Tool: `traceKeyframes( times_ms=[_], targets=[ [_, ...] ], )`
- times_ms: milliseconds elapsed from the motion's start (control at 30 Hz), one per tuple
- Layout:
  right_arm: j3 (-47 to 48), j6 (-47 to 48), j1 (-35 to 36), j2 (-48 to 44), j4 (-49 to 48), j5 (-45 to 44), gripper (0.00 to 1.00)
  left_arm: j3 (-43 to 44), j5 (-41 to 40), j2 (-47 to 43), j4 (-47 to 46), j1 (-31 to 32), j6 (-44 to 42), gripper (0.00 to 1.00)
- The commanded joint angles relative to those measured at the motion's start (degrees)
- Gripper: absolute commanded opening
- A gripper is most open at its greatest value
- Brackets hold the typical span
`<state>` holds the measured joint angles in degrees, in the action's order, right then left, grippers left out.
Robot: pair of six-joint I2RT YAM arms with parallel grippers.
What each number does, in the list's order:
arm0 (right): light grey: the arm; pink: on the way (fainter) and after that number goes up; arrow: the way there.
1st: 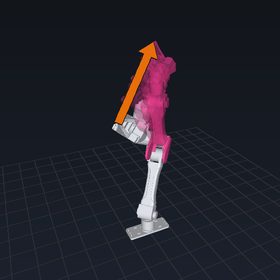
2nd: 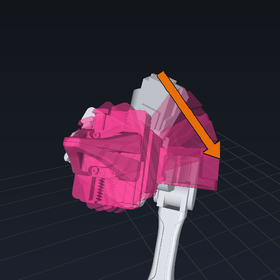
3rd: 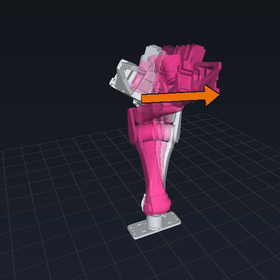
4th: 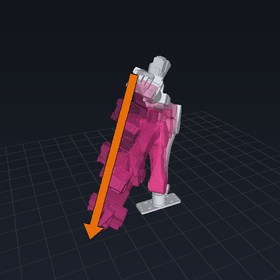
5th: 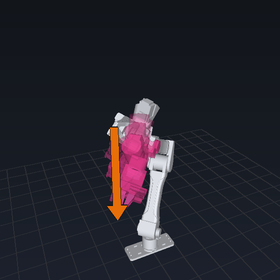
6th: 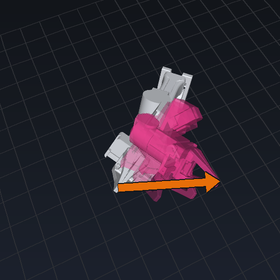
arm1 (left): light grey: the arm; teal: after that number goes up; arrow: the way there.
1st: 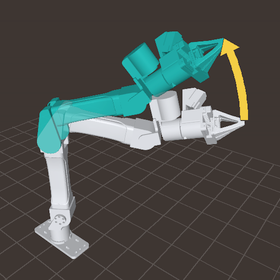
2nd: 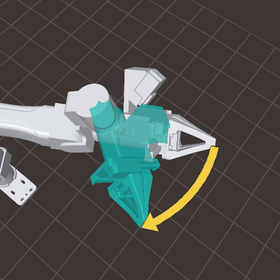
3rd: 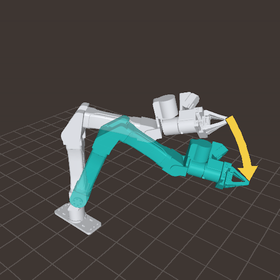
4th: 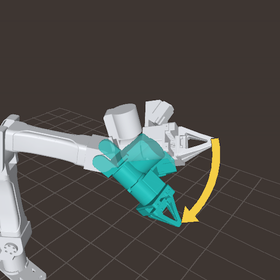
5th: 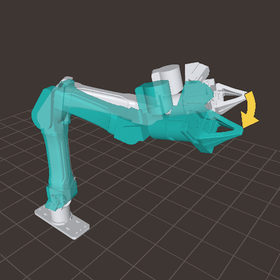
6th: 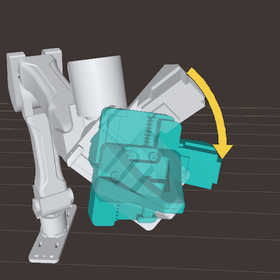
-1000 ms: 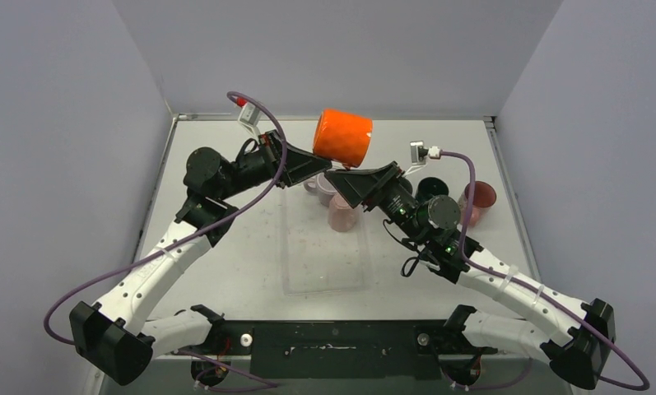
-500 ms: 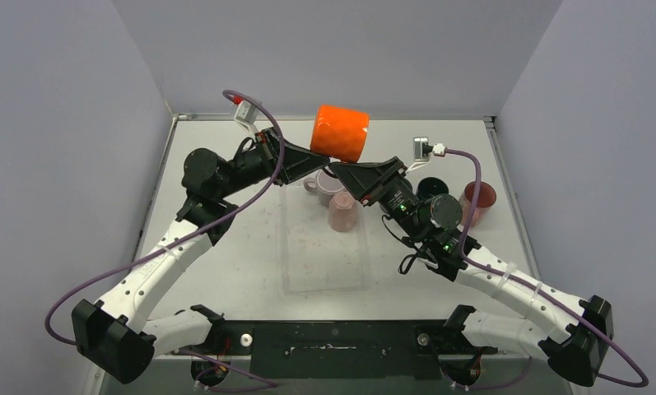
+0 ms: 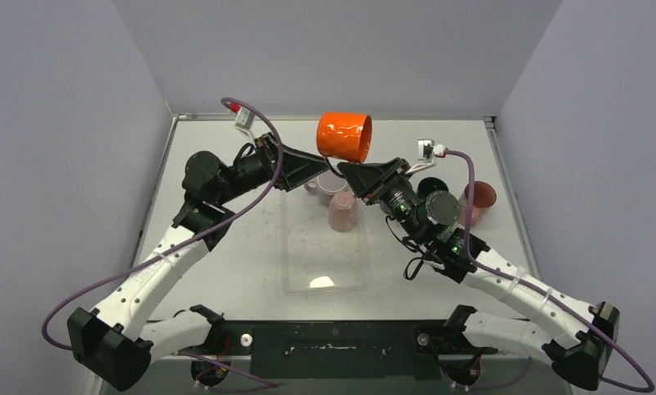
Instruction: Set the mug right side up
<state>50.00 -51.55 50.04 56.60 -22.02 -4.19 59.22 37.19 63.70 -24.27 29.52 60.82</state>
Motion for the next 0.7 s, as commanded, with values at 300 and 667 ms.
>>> traceKeyframes(
  times_ms=[300, 667],
  targets=[
    [15.0, 6.59, -1.39, -2.32, 51.8, -36.81, 0.05, 4.82, -23.93, -6.09, 34.33, -0.65, -22.65, 0.83],
    [4.55, 1.65, -12.99, -4.26, 63.81, -29.76, 0.05, 4.19, -25.77, -5.56, 36.62, -0.78, -24.0, 0.83]
  ],
)
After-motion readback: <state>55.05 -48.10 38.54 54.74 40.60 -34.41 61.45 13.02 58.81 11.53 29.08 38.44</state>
